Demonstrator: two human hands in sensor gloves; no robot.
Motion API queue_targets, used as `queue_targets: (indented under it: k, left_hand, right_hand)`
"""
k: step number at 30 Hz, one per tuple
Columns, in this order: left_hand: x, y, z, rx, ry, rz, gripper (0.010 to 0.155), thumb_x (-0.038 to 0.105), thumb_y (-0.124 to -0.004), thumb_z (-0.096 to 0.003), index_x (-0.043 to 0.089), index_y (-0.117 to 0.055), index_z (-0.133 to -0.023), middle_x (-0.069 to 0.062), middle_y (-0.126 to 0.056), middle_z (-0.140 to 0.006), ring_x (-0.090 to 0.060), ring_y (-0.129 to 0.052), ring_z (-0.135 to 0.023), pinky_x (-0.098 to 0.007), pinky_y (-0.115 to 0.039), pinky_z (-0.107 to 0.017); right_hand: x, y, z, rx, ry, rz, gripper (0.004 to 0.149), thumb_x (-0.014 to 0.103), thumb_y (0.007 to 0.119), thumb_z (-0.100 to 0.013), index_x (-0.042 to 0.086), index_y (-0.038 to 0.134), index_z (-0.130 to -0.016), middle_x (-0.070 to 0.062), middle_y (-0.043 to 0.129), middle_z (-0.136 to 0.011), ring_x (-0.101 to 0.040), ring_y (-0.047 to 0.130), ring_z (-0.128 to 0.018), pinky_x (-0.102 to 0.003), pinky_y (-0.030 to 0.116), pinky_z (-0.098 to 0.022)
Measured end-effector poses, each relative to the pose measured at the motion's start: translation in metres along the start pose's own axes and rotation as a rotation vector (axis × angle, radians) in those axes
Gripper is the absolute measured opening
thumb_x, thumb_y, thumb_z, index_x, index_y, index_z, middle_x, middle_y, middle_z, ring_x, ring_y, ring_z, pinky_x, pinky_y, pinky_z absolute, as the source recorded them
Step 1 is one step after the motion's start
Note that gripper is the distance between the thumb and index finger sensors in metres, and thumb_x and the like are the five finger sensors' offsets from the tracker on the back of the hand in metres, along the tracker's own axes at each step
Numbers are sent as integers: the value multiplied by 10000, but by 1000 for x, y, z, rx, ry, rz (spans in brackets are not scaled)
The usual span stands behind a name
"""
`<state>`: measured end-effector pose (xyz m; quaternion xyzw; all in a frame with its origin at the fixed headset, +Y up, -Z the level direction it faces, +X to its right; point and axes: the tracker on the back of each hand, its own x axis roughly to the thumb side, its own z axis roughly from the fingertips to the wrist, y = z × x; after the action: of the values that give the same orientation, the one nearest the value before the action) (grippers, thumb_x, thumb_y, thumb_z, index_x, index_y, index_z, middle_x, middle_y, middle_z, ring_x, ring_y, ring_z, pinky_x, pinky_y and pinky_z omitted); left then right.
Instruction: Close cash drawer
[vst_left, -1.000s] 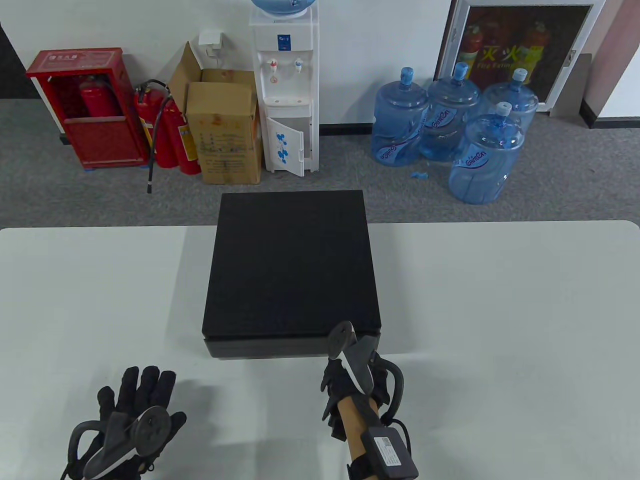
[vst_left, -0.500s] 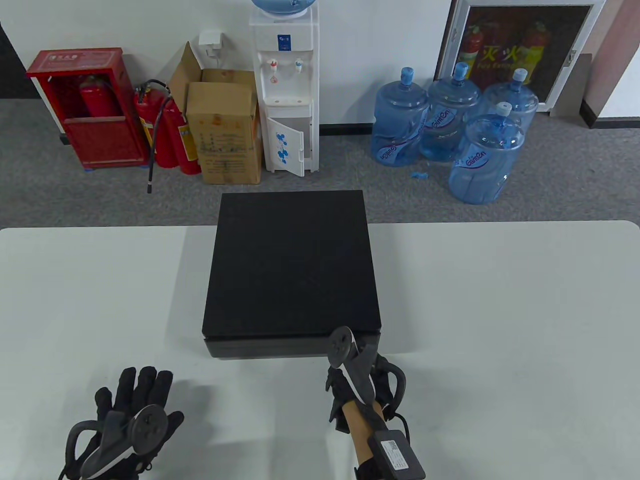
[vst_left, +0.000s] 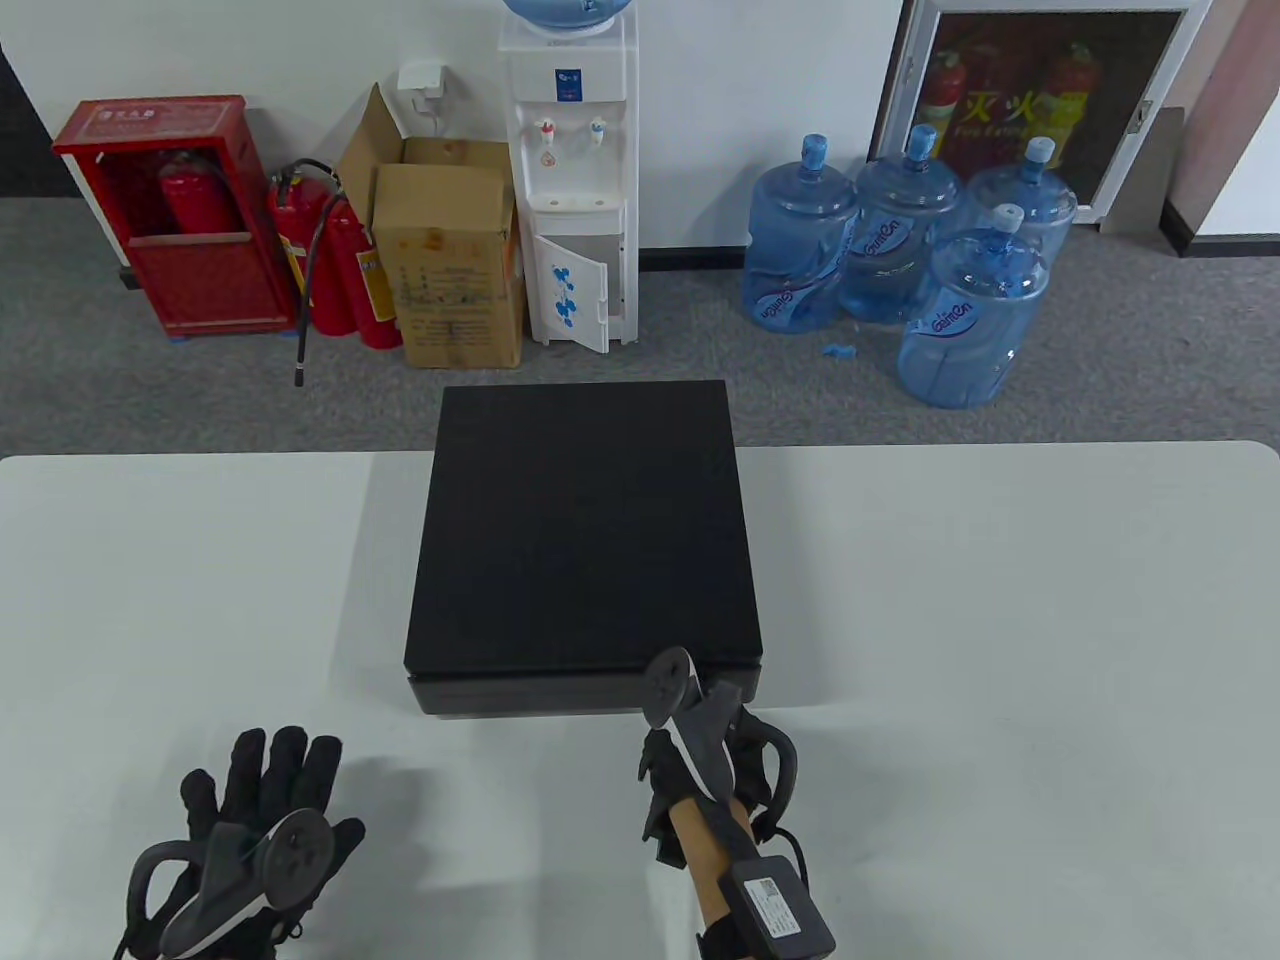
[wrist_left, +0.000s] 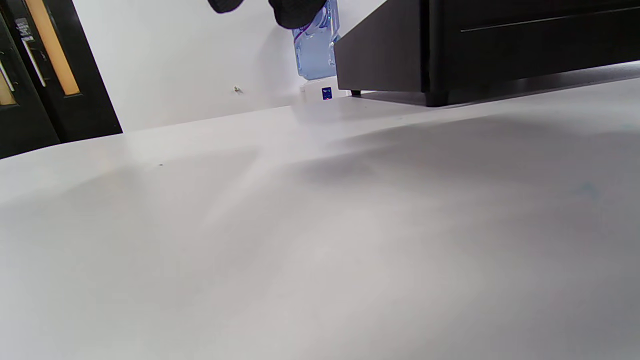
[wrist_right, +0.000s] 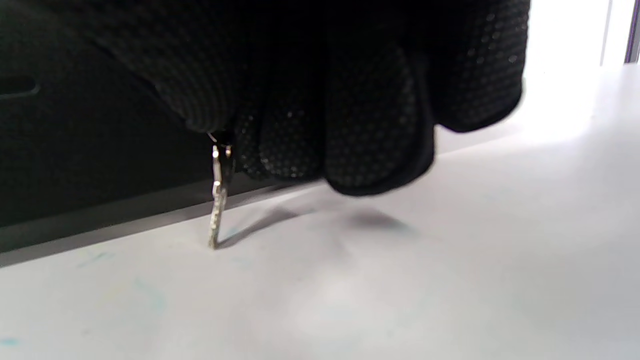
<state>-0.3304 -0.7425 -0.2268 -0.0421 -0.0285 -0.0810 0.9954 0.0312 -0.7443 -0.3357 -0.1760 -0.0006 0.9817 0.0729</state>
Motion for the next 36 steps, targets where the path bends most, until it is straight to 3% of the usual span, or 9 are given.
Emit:
queue_targets:
  k: [36]
  left_hand:
    - [0,-2,-2,-15,3,-1,816,701,-439,-498,323,-221,-1188,-105,-327,-1305,-449,-278,-1202,-748,-317,-757]
  right_hand:
    - [14,-12,-23,208,102,64,439,453,817,-402,155,1003,-667,-48,1046,-591,-179,1066,-397,-447,881,-475]
